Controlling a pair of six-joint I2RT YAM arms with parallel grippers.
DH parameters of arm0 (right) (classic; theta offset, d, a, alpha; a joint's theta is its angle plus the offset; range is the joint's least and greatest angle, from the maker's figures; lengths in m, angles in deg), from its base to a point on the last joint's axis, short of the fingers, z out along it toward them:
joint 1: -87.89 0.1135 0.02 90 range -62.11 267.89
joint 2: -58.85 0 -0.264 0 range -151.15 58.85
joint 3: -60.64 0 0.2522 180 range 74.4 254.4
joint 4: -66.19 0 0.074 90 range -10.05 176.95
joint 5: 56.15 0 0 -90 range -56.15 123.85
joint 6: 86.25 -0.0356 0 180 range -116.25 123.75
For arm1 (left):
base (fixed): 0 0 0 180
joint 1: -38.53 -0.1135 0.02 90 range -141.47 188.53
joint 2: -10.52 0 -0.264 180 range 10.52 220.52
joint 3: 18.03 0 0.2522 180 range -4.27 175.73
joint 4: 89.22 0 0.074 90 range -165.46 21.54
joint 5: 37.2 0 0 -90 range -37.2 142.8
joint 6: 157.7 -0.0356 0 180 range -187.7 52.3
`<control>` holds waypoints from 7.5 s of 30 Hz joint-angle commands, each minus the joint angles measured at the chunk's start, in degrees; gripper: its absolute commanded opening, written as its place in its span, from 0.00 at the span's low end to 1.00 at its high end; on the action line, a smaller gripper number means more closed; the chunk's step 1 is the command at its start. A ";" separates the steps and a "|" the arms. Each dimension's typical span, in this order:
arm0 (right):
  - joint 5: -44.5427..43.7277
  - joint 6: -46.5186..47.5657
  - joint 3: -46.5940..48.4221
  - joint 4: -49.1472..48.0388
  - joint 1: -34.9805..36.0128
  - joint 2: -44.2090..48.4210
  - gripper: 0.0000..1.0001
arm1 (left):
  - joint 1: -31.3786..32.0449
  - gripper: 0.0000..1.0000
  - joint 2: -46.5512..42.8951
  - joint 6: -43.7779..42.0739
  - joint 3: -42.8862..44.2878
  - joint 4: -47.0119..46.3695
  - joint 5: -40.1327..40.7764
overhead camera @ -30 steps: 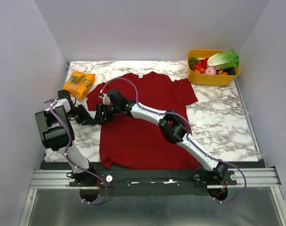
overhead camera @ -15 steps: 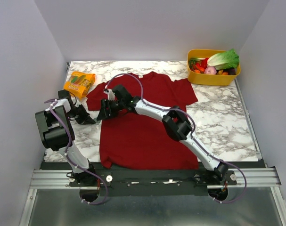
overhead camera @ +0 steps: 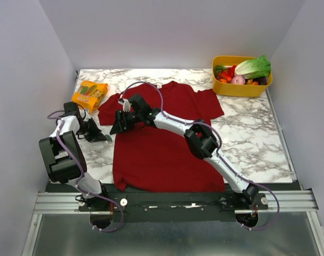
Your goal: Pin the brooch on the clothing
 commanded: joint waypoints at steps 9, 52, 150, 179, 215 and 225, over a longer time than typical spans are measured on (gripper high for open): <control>7.55 -0.81 -12.30 -5.91 -6.52 14.54 0.69 | 3.64 0.00 -12.48 -0.61 2.59 2.28 -5.26; 19.85 18.62 -50.29 -2.21 -20.24 58.77 0.51 | 38.62 0.00 -15.73 -6.67 21.58 -2.47 -28.82; -11.52 19.32 -67.16 4.29 -14.62 44.80 0.55 | 53.39 0.65 -8.61 26.98 -14.19 -41.05 3.70; -11.44 20.55 -69.27 10.97 -14.62 54.65 0.01 | 53.21 0.59 -13.80 23.74 -14.02 -35.43 8.00; -12.49 21.17 -68.39 7.89 -14.62 55.95 0.00 | 53.04 0.59 -16.61 22.24 -14.54 -34.28 7.57; -15.56 17.31 -68.31 5.52 -15.67 64.73 0.00 | 51.55 0.60 -24.41 22.68 -10.87 -36.48 5.46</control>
